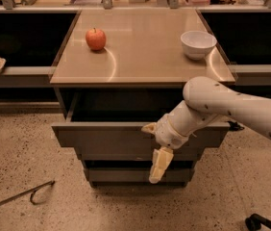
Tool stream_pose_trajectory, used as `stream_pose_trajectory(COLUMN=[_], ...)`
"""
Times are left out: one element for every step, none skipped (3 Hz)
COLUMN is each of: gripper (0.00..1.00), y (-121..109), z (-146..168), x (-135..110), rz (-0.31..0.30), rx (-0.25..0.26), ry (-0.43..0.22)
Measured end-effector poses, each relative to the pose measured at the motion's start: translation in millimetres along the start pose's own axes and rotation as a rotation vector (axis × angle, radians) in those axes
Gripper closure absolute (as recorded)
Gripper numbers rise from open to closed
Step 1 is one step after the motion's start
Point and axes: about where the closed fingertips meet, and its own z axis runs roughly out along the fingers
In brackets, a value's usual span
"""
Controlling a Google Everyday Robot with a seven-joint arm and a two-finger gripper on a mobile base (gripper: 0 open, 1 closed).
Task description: Close top drawer
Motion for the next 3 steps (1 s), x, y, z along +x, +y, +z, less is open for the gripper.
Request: stream_pose_trajectory(gripper=[0.0, 0.0, 0.0], y=[-33, -61, -71], z=[2, -2, 1], x=[-2, -18, -14], rz=[0.001, -0.019, -0.017], rx=[0.008, 0.041, 0.039], ry=[0.012, 0.013, 0.023])
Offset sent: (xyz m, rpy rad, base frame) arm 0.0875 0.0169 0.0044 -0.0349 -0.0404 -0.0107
